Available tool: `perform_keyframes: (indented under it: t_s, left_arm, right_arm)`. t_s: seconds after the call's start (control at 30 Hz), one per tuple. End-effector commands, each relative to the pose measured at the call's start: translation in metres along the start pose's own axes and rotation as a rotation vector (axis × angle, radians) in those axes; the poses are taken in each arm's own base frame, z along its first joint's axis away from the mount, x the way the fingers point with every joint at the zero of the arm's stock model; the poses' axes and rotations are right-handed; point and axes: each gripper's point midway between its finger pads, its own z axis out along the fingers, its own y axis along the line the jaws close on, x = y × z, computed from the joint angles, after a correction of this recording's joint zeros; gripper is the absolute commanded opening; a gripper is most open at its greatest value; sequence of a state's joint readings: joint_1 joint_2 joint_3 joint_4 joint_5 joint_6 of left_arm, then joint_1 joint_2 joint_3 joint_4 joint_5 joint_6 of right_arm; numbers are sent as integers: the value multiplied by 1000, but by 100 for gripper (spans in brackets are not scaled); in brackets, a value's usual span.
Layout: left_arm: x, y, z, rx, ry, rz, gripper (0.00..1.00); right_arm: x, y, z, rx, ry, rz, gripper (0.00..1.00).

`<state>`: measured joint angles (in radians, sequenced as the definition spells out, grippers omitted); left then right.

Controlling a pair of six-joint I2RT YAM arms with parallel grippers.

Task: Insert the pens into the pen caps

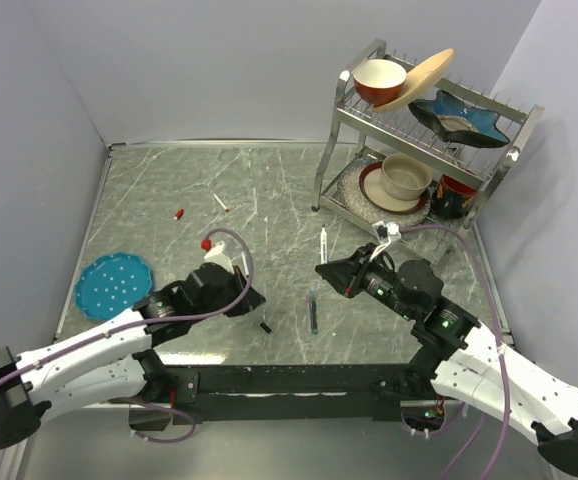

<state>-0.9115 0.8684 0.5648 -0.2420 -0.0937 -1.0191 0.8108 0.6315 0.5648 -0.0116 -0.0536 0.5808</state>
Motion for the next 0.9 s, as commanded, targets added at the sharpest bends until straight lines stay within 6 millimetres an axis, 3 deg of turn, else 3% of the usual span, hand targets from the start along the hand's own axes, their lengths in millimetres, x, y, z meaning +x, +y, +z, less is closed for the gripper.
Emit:
perform_keyframes:
  t_s: [0.0,0.17,0.33,0.47,0.87]
  left_arm:
    - [41,31,5,-132,136,2,1]
    - [72,44,14,-230,234,51,1]
    - [89,43,24,-256,278,58,1]
    - [103,54,33,-305,322,80,1]
    - [111,55,63,-316,328,131,1]
  right_arm:
    - [-7,-16,-7,73,-49,-30,0]
    - [-9,-16,-10,79,-58,-33,0]
    - [-11,-16,-12,81,-65,-33,0]
    - [-13,-15,-14,81,-73,-31,0]
    - [-20,-13,-18,81,-92,-43,0]
